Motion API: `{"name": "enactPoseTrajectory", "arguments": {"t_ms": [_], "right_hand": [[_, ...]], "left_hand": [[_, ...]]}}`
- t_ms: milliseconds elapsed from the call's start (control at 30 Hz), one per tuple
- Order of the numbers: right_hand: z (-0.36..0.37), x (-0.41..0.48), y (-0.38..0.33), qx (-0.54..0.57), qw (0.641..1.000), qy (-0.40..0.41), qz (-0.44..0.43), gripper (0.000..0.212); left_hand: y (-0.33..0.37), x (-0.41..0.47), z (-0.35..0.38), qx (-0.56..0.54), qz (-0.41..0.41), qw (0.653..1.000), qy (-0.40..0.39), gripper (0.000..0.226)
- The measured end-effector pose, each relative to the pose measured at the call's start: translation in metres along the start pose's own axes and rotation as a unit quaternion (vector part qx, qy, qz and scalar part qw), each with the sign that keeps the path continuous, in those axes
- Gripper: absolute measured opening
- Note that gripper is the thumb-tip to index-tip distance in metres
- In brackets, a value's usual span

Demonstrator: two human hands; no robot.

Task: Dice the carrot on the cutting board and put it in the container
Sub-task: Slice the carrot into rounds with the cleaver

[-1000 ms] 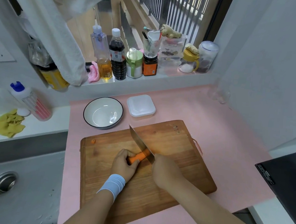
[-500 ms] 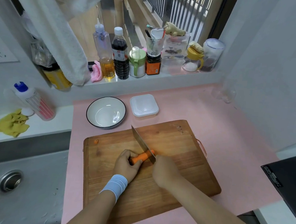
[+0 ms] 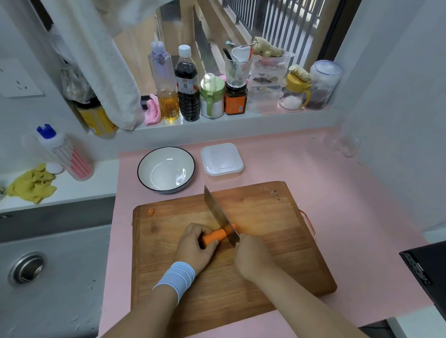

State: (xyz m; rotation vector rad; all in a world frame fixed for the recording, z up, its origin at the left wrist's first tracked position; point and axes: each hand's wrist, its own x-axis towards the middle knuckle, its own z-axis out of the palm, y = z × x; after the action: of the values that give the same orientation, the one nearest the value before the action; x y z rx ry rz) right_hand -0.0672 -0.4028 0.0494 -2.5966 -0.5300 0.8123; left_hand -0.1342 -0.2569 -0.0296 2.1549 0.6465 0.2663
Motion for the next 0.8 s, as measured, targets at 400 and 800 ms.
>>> {"name": "enactPoseTrajectory", "arguments": {"t_ms": [400,800], "right_hand": [[-0.008,-0.011,-0.003,-0.013,1.000,0.025,-0.007,0.025],[-0.003,-0.028,-0.016,-0.040,0.999,0.030,-0.014,0.019]], "left_hand": [[-0.013,-0.005,-0.006,-0.003,0.019,1.000,0.019,0.025],[-0.012,-0.003,-0.004,-0.066,-0.032,0.997,0.025,0.030]]}}
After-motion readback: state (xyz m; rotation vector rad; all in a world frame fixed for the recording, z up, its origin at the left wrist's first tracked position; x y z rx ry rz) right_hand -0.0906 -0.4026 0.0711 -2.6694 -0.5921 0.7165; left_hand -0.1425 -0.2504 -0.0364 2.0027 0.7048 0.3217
